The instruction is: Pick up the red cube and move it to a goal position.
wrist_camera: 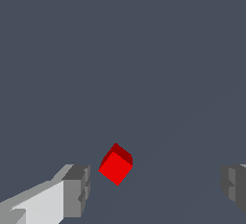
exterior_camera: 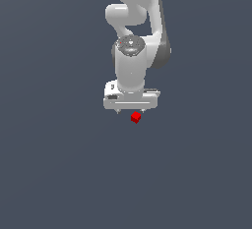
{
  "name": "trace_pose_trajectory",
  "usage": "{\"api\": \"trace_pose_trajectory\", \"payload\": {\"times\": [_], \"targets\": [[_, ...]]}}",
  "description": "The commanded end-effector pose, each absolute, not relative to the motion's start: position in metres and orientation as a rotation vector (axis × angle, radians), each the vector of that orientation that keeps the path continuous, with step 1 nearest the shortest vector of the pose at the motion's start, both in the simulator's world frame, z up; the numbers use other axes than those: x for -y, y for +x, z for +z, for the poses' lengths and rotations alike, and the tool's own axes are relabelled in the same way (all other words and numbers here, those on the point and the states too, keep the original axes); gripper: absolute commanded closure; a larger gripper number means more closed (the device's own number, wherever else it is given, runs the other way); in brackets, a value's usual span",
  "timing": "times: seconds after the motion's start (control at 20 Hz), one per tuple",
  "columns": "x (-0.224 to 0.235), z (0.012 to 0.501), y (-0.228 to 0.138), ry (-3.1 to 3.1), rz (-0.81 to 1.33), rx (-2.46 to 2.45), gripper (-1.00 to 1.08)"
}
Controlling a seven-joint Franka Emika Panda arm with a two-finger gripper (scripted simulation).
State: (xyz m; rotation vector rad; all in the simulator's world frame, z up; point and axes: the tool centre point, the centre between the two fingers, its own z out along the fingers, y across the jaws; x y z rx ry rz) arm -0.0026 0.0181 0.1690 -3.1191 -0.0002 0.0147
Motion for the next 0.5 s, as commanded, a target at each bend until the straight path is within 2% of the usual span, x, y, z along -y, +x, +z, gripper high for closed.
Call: {"api": "trace_pose_trajectory", "payload": {"times": [0.0, 0.45], "targets": [[-0.018, 0.169, -0.003, -3.119, 0.015, 0.000, -0.92], [-0.019, 0.157, -0.009, -3.120, 0.013, -0.085, -0.92]]}}
